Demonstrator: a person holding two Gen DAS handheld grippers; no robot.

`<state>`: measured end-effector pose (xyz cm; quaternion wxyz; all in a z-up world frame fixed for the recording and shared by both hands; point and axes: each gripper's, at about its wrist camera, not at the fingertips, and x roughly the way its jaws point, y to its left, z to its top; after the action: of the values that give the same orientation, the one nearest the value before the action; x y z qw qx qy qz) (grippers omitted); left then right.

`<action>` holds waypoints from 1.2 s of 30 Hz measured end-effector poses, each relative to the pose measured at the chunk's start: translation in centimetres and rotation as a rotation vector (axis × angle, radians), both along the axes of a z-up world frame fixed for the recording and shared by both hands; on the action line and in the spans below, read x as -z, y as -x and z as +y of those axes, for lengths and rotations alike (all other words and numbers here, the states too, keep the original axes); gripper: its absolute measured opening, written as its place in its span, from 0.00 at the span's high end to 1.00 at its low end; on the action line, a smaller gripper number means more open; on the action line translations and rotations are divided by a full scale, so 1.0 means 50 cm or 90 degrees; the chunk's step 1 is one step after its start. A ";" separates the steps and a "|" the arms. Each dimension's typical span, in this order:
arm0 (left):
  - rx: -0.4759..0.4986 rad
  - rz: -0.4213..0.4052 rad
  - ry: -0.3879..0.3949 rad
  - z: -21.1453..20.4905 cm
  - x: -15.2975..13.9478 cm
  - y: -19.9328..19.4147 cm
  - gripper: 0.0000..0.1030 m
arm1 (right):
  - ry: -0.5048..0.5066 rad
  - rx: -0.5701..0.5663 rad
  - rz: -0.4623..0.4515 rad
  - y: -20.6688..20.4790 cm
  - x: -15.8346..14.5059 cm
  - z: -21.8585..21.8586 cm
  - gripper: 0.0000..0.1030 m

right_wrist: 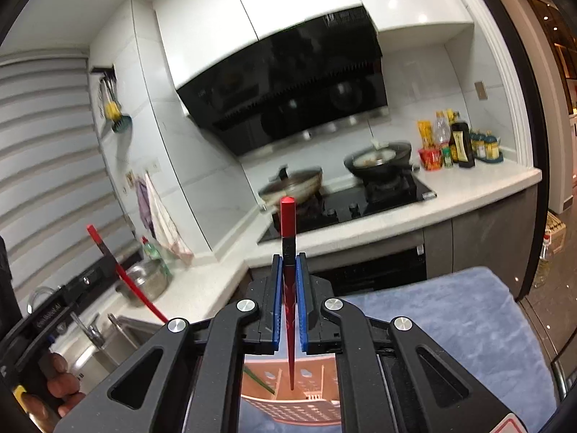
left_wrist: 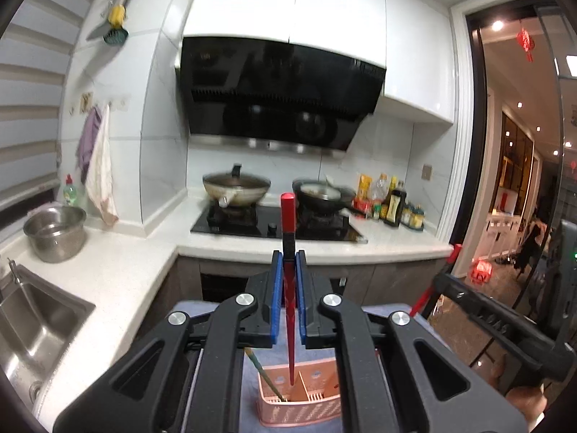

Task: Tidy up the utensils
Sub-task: 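Carry both red chopsticks to the pink holder and drop them in, then return both tools to the remaining chopsticks on the table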

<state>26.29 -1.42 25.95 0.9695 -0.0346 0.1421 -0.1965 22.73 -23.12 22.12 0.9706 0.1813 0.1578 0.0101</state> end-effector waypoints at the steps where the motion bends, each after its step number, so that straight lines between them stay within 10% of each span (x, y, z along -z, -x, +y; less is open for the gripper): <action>1: 0.002 0.011 -0.006 -0.006 0.018 -0.005 0.93 | 0.002 -0.001 0.013 -0.010 0.015 0.001 0.93; 10: -0.005 0.105 -0.018 -0.009 0.133 -0.040 0.91 | 0.021 0.019 0.085 -0.031 0.124 -0.002 0.78; 15: -0.055 0.093 -0.028 0.028 0.147 0.004 0.56 | 0.041 0.055 0.051 0.047 0.105 -0.013 0.53; 22: -0.076 0.111 -0.084 0.080 0.202 0.125 0.43 | 0.105 0.034 0.103 0.207 0.138 0.017 0.48; 36: -0.039 0.313 -0.169 0.103 0.508 0.367 0.35 | 0.122 -0.008 0.330 0.495 0.430 0.110 0.50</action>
<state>7.92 3.75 0.55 0.9075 0.0418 0.3963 -0.1325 -2.03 -17.63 0.63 0.9105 0.0841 0.4024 -0.0456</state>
